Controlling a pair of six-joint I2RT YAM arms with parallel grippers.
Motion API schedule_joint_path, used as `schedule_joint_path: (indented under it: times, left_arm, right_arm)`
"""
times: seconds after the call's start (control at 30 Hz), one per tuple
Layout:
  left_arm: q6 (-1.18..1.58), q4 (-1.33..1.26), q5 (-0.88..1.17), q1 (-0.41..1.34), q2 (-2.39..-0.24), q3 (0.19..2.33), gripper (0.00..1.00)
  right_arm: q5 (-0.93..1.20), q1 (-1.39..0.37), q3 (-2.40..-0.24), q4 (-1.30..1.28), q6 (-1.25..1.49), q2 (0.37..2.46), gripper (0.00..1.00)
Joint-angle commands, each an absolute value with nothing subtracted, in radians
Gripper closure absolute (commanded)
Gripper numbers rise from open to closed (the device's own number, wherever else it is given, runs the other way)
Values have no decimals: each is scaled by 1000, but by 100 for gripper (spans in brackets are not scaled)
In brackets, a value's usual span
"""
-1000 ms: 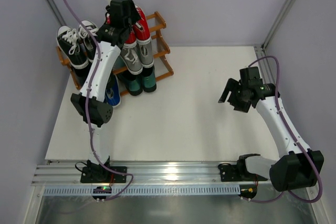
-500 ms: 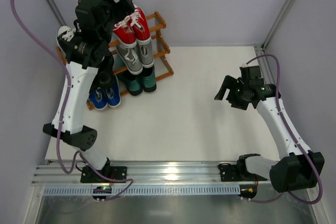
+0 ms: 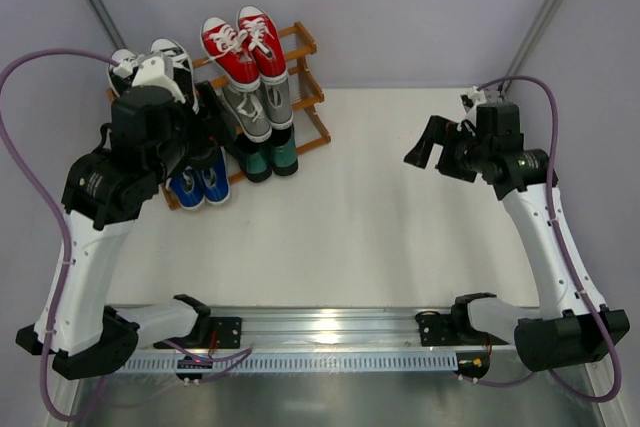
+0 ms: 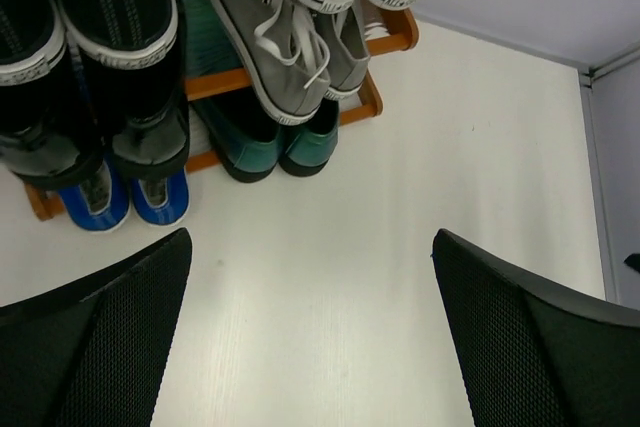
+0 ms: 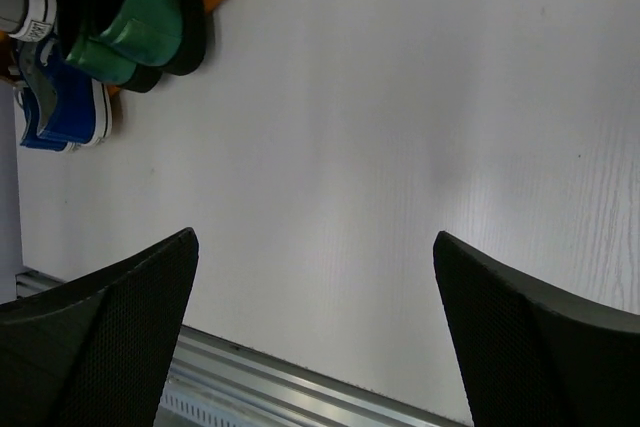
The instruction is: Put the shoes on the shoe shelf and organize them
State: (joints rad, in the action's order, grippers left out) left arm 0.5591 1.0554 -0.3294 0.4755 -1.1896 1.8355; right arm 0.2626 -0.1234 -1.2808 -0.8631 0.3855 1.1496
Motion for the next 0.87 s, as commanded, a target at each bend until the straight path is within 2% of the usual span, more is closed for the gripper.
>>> schedule_joint_path:
  times: [0.0, 0.13, 0.3, 0.83]
  left_arm:
    - [580, 1244, -350, 472, -1138, 1897, 0]
    - [604, 1409, -417, 472, -1085, 1942, 0]
    - [627, 1486, -448, 472, -1002, 1965, 0]
    - [630, 1531, -342, 472, -974, 2117, 0]
  right_arm:
    - [275, -129, -1399, -888, 359, 1183, 0]
    - [290, -135, -1462, -903, 368, 1212, 2]
    - [307, -141, -1525, -905, 380, 1226, 2]
    - [328, -163, -1551, -904, 417, 1184, 2]
